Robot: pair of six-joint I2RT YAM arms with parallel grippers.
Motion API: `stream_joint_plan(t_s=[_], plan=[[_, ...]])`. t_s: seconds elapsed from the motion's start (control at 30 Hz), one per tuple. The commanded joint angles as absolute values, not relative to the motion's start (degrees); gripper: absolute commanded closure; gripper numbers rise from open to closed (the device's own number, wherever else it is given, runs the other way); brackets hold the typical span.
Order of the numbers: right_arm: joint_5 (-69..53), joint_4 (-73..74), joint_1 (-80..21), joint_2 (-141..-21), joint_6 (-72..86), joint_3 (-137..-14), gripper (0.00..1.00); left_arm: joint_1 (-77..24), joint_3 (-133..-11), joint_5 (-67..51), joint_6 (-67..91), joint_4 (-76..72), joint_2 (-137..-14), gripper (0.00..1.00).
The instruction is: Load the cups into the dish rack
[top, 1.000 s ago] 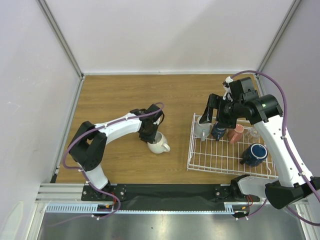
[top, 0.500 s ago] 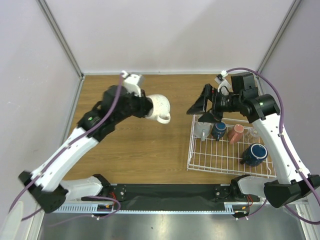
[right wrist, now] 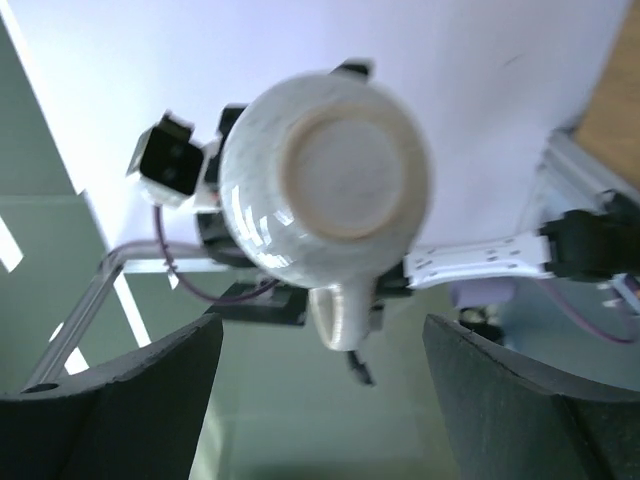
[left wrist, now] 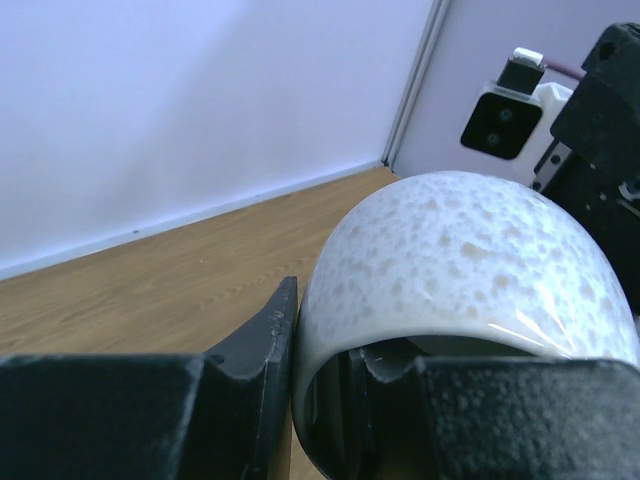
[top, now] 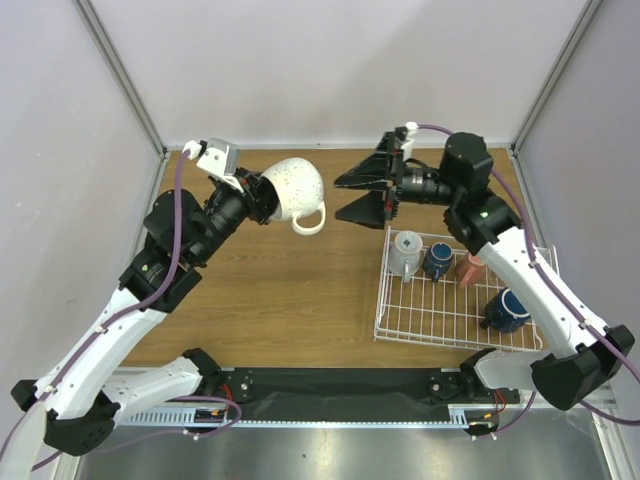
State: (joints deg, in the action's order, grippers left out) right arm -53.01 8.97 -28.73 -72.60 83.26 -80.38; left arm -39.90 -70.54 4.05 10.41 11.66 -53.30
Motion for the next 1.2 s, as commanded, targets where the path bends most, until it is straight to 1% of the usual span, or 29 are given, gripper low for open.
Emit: stream_joint_plan(t_s=[0.0,0.2,0.27,0.37,0.47,0.57,0.6,0.67,0.7,0.77,0.87,0.9,1.0,1.03,1.07,1.1,1.13,1.17], plan=[[-52.9,-7.6,-33.7,-74.4,95.8,-82.4,0.12,-39.9,-73.3,5.5,10.8,0.3,-53.6,1.00],[-49.3,-10.6,-40.0,-76.3,99.9,-83.1,0.16,-39.9,-77.6,3.6,9.8,-1.3,-55.8,1.00],[-48.7,-10.7,-40.7,-77.1,99.7,-83.8,0.19,-39.9,-78.4,2.9,10.3,-1.7,-56.3,1.00],[-47.7,-10.9,-41.4,-78.0,99.4,-84.8,0.28,-39.9,-78.6,1.8,11.5,-1.8,-55.8,1.00],[-45.8,-9.9,-41.4,-77.7,99.1,-84.4,0.35,-39.9,-76.7,1.1,12.5,-2.9,-54.7,1.00],[-43.0,-8.4,-41.5,-77.3,98.9,-83.4,0.45,-39.9,-77.1,1.3,12.7,-1.1,-54.6,1.00],[-42.5,-8.3,-41.6,-77.3,98.9,-83.3,0.50,-39.9,-77.2,1.5,13.0,-0.9,-54.6,1.00],[-42.1,-8.9,-41.8,-78.0,99.4,-83.4,0.53,-40.0,-76.9,1.7,14.1,-0.7,-54.4,1.00],[-42.1,-9.3,-41.9,-78.3,99.7,-83.4,0.57,-39.9,-76.8,1.7,14.6,-0.7,-54.4,1.00],[-41.8,-10.3,-42.2,-78.6,100.2,-83.3,0.61,-40.0,-76.6,0.5,15.6,-0.9,-54.6,1.00],[-41.4,-10.4,-42.1,-78.9,100.1,-83.2,0.75,-39.9,-76.7,-1.0,15.7,-0.7,-55.1,1.00],[-41.3,-10.5,-42.2,-78.9,100.0,-83.0,0.84,-40.0,-76.7,-1.1,15.8,-0.4,-55.2,1.00],[-41.0,-10.7,-42.2,-78.8,99.5,-82.2,1.00,-40.0,-76.4,-1.6,15.9,1.1,-55.0,1.00],[-40.8,-10.6,-42.2,-78.7,99.0,-82.0,1.00,-39.9,-76.1,-1.7,16.0,1.1,-54.8,0.99],[-40.4,-9.8,-42.0,-78.4,97.7,-81.9,1.00,-39.9,-75.9,-1.5,16.3,1.4,-54.7,0.83],[-40.3,-9.0,-42.0,-78.2,96.9,-81.8,1.00,-40.0,-75.7,-1.0,16.5,1.8,-54.6,0.70],[-40.2,-8.1,-41.8,-77.7,95.9,-81.7,1.00,-39.9,-75.3,-0.3,16.9,3.1,-54.2,0.48],[-40.1,-6.8,-41.6,-77.3,94.4,-81.6,1.00,-39.8,-75.1,-0.1,17.1,3.8,-54.0,0.39]])
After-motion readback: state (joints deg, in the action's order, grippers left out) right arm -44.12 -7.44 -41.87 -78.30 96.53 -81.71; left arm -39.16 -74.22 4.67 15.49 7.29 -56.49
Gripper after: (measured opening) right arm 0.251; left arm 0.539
